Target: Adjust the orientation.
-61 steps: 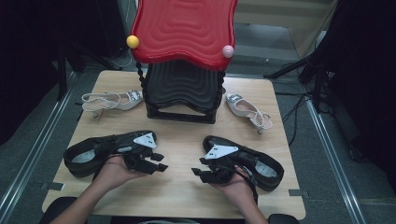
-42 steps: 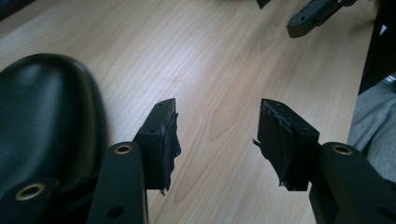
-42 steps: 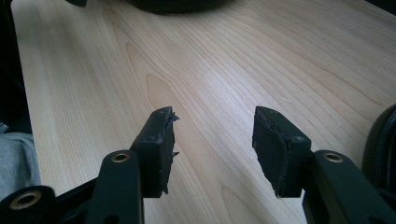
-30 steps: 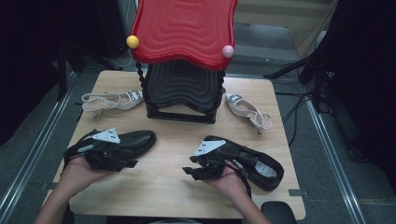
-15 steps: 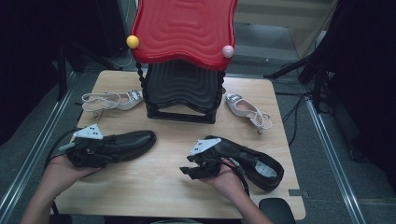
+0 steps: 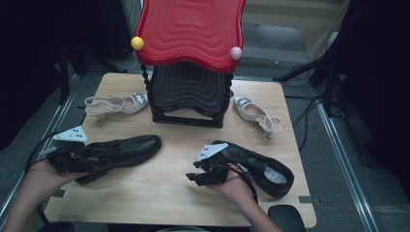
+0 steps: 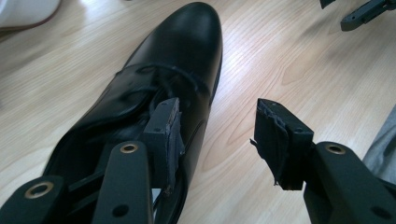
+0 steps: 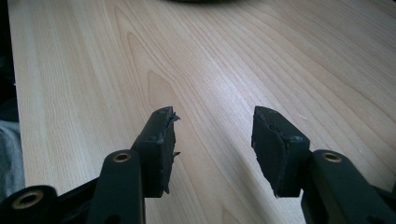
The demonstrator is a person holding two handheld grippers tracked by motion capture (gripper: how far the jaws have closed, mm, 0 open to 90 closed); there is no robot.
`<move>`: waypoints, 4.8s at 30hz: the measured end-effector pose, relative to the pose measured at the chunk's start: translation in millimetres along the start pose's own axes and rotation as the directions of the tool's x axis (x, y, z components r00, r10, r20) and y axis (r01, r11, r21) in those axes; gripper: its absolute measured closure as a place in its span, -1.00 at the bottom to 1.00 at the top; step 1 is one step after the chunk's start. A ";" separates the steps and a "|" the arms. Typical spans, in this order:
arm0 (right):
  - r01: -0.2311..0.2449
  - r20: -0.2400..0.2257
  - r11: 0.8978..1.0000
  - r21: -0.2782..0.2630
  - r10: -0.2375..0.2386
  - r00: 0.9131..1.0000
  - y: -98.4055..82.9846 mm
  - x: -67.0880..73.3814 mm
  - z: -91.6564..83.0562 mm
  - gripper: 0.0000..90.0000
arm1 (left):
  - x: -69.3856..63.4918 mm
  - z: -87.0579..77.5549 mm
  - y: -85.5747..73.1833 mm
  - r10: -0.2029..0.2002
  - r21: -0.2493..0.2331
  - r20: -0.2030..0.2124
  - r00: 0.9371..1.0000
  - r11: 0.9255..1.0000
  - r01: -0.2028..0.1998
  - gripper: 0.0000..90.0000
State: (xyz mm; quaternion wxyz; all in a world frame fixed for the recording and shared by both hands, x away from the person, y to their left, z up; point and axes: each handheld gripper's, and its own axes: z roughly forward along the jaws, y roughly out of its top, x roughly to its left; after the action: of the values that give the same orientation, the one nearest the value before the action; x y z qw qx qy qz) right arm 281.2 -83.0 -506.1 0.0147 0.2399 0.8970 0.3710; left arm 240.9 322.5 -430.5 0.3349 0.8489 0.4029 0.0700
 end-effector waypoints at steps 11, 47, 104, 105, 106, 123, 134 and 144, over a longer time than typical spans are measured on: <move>0.005 -0.003 1.000 0.007 -0.005 1.000 0.3 1.3 2.0 0.11 | 17.0 15.1 -15.8 -0.061 0.063 -0.014 0.998 0.996 0.062 0.19; -0.041 0.070 0.995 -0.094 0.047 0.996 -16.4 4.4 -26.3 0.16 | -25.7 97.6 61.6 -0.026 0.013 0.206 0.978 1.000 0.024 0.76; -0.199 0.055 0.977 -0.076 0.203 0.978 18.3 -17.7 -15.5 1.00 | 10.2 90.9 79.3 0.014 -0.022 0.108 0.994 1.000 -0.012 0.92; -0.212 0.041 0.975 -0.072 0.216 0.976 18.7 -17.7 -11.8 1.00 | 12.2 95.7 78.9 0.014 -0.010 0.116 0.993 1.000 -0.013 0.92; -0.216 0.032 0.973 -0.075 0.219 0.975 19.9 -14.1 -6.3 1.00 | 13.5 102.5 78.1 0.017 0.002 0.115 0.993 1.000 -0.018 0.92; -0.207 0.044 0.976 -0.064 0.210 0.977 28.3 -9.2 17.8 1.00 | 16.7 129.7 69.1 -0.034 0.018 0.181 0.983 0.999 0.031 0.99; -0.268 0.118 0.958 -0.101 0.279 0.953 23.1 -27.0 7.8 1.00 | -12.4 144.6 70.7 -0.041 -0.004 0.209 0.977 0.999 0.043 1.00; -0.304 0.148 0.947 -0.105 0.317 0.937 25.0 -39.8 5.7 1.00 | -30.3 156.5 78.0 -0.056 -0.056 0.164 0.985 0.996 0.067 1.00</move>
State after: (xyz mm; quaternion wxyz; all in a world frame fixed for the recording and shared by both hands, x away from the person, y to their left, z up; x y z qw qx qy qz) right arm 328.1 -81.6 -499.4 0.0388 0.4072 0.8279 0.3838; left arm 331.3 185.0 -497.0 0.3947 0.8282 0.3980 0.0026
